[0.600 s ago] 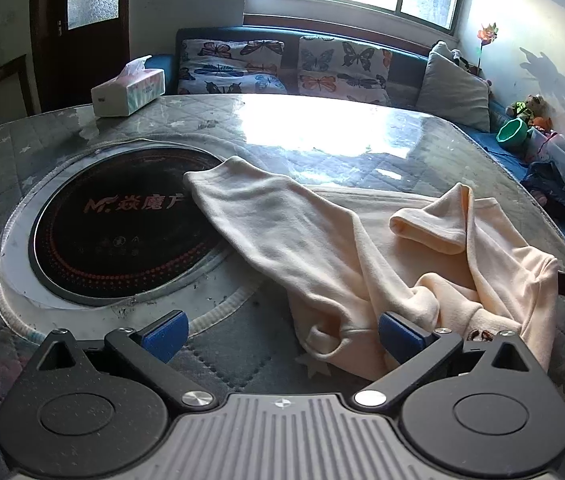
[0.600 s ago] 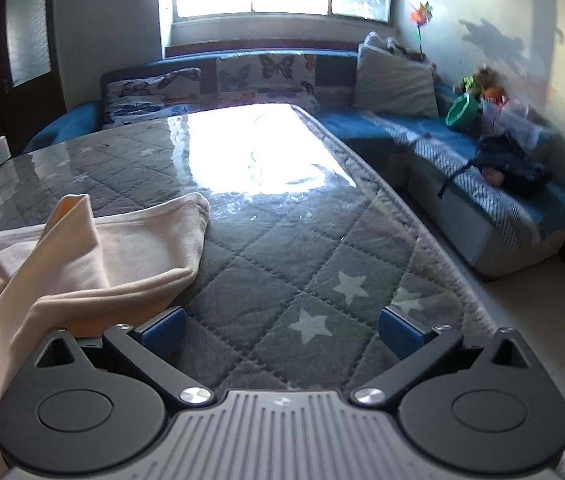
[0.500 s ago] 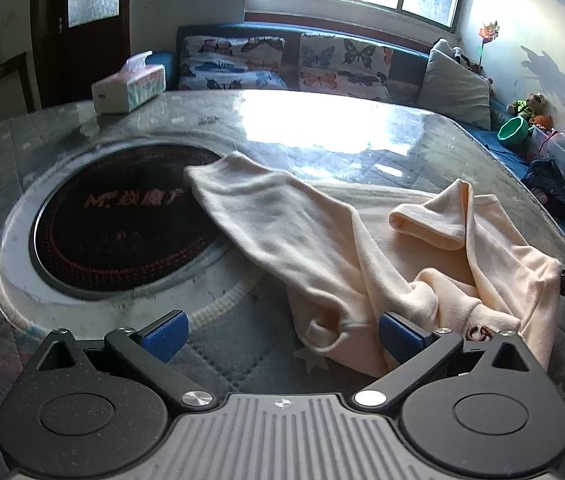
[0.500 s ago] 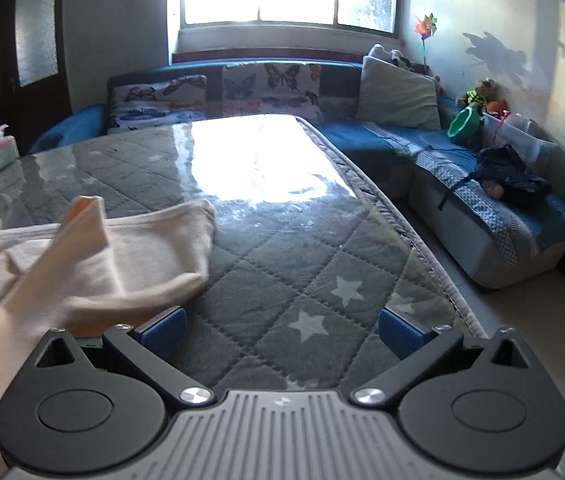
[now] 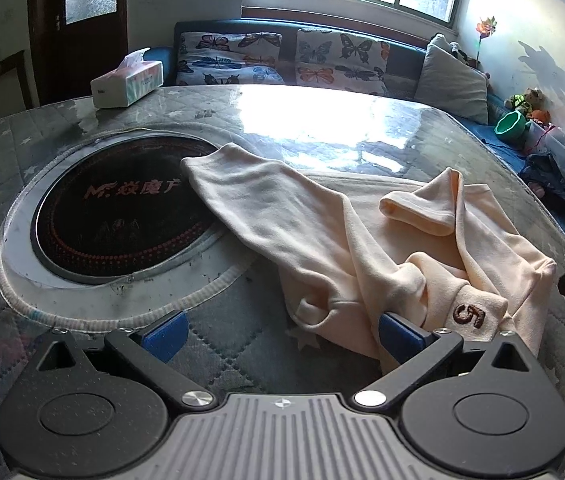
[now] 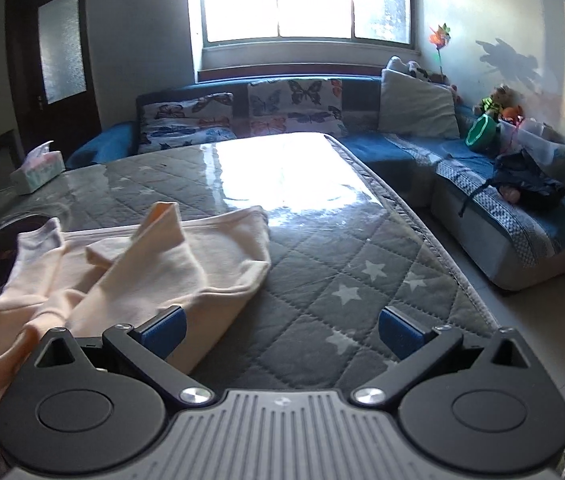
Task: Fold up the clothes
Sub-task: 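Move both grippers over the crumpled peach sweatshirt toward its hem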
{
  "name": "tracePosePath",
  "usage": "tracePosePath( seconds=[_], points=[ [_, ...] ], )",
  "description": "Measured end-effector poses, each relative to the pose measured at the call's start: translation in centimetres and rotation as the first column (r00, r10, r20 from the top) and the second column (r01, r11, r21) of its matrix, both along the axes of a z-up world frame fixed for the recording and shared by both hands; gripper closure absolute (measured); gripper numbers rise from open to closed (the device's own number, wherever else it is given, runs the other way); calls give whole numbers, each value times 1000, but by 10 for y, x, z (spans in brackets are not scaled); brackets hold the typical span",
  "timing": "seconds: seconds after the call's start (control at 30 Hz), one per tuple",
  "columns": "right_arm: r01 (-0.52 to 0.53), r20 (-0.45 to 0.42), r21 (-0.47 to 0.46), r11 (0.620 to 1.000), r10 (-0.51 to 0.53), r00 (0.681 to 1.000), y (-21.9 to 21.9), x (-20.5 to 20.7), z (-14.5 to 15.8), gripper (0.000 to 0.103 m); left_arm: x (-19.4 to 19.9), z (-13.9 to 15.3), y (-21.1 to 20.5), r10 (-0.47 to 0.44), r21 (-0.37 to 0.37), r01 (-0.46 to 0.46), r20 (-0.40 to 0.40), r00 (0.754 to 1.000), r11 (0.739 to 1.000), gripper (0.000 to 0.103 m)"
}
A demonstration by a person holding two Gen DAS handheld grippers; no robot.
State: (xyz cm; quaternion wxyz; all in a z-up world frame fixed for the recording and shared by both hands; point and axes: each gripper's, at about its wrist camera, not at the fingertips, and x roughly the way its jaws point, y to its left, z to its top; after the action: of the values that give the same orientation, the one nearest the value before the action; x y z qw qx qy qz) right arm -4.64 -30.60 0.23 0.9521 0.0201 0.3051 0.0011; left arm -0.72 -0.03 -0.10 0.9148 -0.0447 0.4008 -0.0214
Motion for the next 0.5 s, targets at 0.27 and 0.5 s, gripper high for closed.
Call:
tracePosePath(
  seconds=[0.27, 0.5],
  points=[
    [-31, 11, 25, 999, 31, 999, 8, -21, 10, 0, -8, 3, -4, -11, -2, 11, 7, 1000, 1000, 0],
    [-62, 12, 29, 998, 61, 998, 20, -31, 13, 0, -13, 7, -9, -34, -2, 34, 11, 999, 999, 0]
  ],
)
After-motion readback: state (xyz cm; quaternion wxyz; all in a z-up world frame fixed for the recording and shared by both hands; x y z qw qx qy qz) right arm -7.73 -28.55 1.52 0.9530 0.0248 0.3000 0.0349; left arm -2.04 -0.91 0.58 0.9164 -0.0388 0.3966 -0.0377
